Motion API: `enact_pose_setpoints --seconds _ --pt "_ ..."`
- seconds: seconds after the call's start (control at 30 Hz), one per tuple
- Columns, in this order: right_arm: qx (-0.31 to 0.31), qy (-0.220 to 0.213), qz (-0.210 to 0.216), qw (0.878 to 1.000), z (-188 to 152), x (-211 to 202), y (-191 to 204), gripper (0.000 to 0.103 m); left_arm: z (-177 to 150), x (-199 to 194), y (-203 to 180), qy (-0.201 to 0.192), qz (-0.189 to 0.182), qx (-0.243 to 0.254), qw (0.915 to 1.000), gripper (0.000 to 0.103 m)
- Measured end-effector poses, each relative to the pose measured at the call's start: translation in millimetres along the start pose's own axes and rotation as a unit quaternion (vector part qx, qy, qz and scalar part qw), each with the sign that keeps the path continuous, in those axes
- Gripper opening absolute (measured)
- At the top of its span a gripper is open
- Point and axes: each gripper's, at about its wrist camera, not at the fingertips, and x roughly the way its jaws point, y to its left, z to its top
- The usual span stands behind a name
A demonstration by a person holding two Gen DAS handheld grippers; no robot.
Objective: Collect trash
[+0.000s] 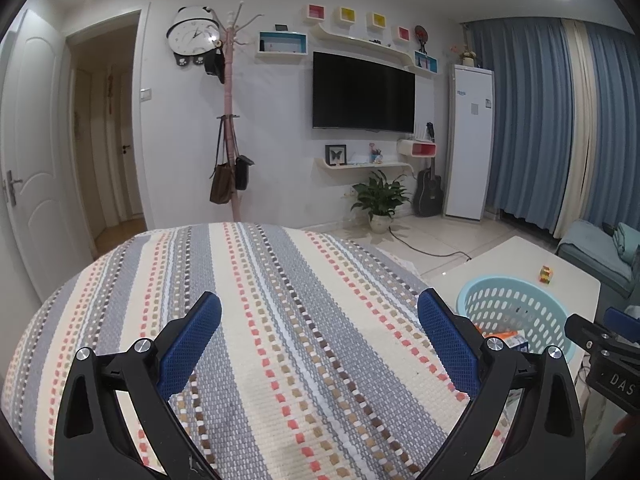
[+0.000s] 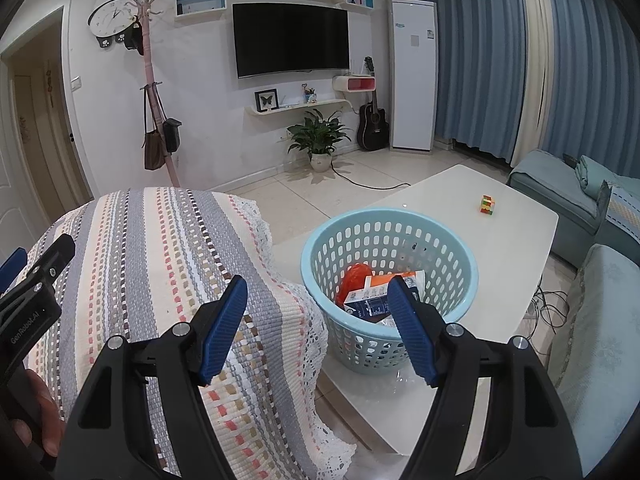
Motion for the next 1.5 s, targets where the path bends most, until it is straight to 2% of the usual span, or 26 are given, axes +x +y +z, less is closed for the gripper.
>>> enact_pose_setpoints --seconds 0.47,1.5 --pt "-0.005 -0.001 0.004 1.0 -0.5 1.2 0.0 0.069 0.0 -3.9 -2.6 -0.01 0.005 0.005 0.9999 0.095" --pt "-0.009 0.003 0.005 1.0 -2.5 4.5 1.3 0.069 -1.7 1.3 2.1 0.002 -0.002 -0.003 1.0 0.095"
